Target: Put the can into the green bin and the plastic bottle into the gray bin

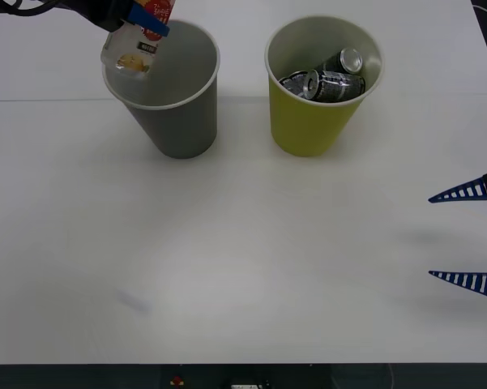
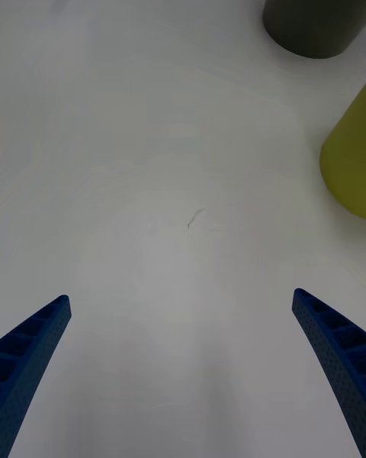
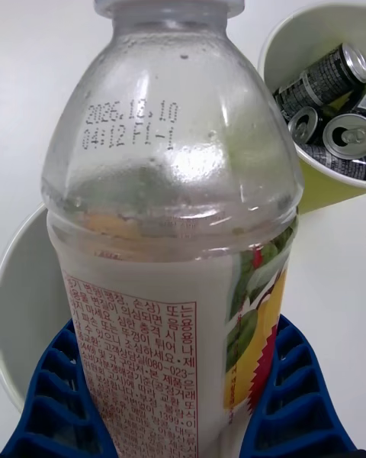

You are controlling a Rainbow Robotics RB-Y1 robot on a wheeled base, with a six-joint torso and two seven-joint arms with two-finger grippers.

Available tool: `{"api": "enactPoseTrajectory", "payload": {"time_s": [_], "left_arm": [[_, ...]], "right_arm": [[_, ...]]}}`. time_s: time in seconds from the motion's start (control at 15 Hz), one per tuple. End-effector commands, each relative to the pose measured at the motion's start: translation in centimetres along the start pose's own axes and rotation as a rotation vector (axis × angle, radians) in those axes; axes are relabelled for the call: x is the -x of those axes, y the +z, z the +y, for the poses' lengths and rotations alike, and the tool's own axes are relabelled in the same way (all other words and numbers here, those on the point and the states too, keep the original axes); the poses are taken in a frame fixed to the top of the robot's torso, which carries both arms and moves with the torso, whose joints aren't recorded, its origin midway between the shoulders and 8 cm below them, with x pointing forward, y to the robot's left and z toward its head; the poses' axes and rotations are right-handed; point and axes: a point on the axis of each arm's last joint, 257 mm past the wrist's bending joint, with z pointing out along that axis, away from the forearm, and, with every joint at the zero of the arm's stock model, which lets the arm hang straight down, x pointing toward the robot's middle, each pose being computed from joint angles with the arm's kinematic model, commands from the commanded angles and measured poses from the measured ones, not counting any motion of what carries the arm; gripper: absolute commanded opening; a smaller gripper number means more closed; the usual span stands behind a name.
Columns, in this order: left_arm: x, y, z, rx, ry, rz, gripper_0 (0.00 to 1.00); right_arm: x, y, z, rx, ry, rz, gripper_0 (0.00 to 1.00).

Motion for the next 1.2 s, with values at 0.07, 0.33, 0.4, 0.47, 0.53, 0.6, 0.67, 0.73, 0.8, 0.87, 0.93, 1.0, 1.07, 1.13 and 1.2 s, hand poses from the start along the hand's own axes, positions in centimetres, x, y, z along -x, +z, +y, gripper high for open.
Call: {"api": "enactPoseTrajectory", "payload": {"time_s": [0.07,0.33,0.4,0.47,0.53,0.6,0.67,0.73,0.8,0.87,0.93,1.0,1.07,1.13,1.2], "left_arm": [[0.9,1.4,0.7,0.027,-0.018,0.009,0.0],[1.2,2.4,2.3,0.076,-0.028,0.065,0.0],[1.2,2.6,2.7,0.089,-0.029,0.077,0.0],[1.2,2.7,2.8,0.098,-0.024,0.086,0.0],[1.2,2.8,3.0,0.11,-0.019,0.09,0.0],[1.2,2.7,3.2,0.118,-0.013,0.091,0.0],[1.0,2.8,3.3,0.126,-0.01,0.097,0.0],[0.9,2.8,3.4,0.129,-0.002,0.101,0.0],[0.9,2.8,3.5,0.132,0.004,0.102,0.0],[0.7,2.8,3.6,0.134,0.016,0.11,0.0],[0.7,2.8,3.5,0.131,0.016,0.111,0.0],[0.7,2.8,3.5,0.129,0.025,0.111,0.25],[0.7,2.8,3.4,0.126,0.061,0.113,1.0],[0.7,2.8,3.4,0.124,0.069,0.114,1.0],[0.8,2.8,3.3,0.12,0.086,0.113,1.0]], "right_arm": [[0.0,0.0,0.0,0.0,0.0,0.0,1.0],[0.0,0.0,0.0,0.0,0.0,0.0,1.0],[0.0,0.0,0.0,0.0,0.0,0.0,1.0],[0.0,0.0,0.0,0.0,0.0,0.0,1.0],[0.0,0.0,0.0,0.0,0.0,0.0,1.0],[0.0,0.0,0.0,0.0,0.0,0.0,1.0],[0.0,0.0,0.0,0.0,0.0,0.0,1.0],[0.0,0.0,0.0,0.0,0.0,0.0,1.0],[0.0,0.0,0.0,0.0,0.0,0.0,1.0],[0.0,0.0,0.0,0.0,0.0,0.0,1.0],[0.0,0.0,0.0,0.0,0.0,0.0,1.0],[0.0,0.0,0.0,0.0,0.0,0.0,1.0],[0.0,0.0,0.0,0.0,0.0,0.0,1.0],[0.0,0.0,0.0,0.0,0.0,0.0,1.0],[0.0,0.0,0.0,0.0,0.0,0.0,1.0]]}}
